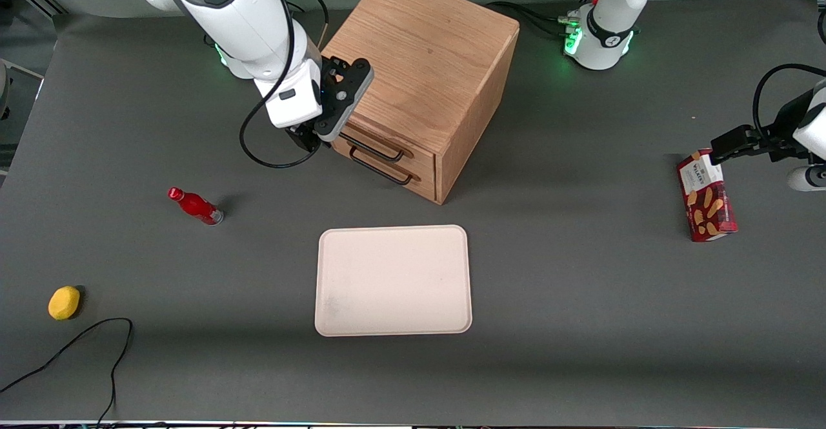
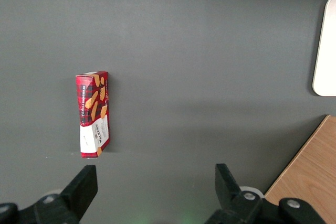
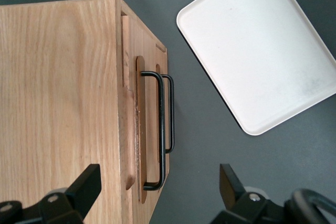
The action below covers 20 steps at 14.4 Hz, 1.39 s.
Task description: Open upper drawer
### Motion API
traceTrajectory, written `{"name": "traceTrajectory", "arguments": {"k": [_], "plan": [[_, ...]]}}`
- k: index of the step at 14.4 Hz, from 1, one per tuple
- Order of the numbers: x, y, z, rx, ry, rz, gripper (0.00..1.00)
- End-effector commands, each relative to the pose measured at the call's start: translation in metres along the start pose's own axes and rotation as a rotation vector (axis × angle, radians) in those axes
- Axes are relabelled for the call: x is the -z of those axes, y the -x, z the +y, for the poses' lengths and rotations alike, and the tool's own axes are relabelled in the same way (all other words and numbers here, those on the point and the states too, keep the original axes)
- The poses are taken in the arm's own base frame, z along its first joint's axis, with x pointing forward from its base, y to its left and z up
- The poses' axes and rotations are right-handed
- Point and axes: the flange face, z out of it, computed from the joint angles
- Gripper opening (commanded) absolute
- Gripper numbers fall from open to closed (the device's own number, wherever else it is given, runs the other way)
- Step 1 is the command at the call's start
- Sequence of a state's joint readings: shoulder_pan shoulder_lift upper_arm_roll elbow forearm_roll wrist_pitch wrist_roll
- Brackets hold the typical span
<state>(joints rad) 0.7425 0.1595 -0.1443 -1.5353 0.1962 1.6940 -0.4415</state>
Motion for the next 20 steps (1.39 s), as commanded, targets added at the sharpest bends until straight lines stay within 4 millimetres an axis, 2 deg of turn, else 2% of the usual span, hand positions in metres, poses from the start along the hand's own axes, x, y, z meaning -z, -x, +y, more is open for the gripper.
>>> {"name": "traceTrajectory", "arguments": {"k": [1, 4, 7, 10, 20], "plan": [[0.0, 0.008, 0.003, 0.07, -0.036, 0.006, 1.0], [-0.003, 0.008, 0.005, 0.075, -0.036, 0.001, 1.0], [-0.021, 0.002, 0.008, 0.063, -0.04, -0.017, 1.0], [-0.042, 0.004, 0.012, 0.048, -0.039, -0.024, 1.0], [-0.087, 0.007, 0.02, -0.002, -0.005, -0.009, 1.0]]}}
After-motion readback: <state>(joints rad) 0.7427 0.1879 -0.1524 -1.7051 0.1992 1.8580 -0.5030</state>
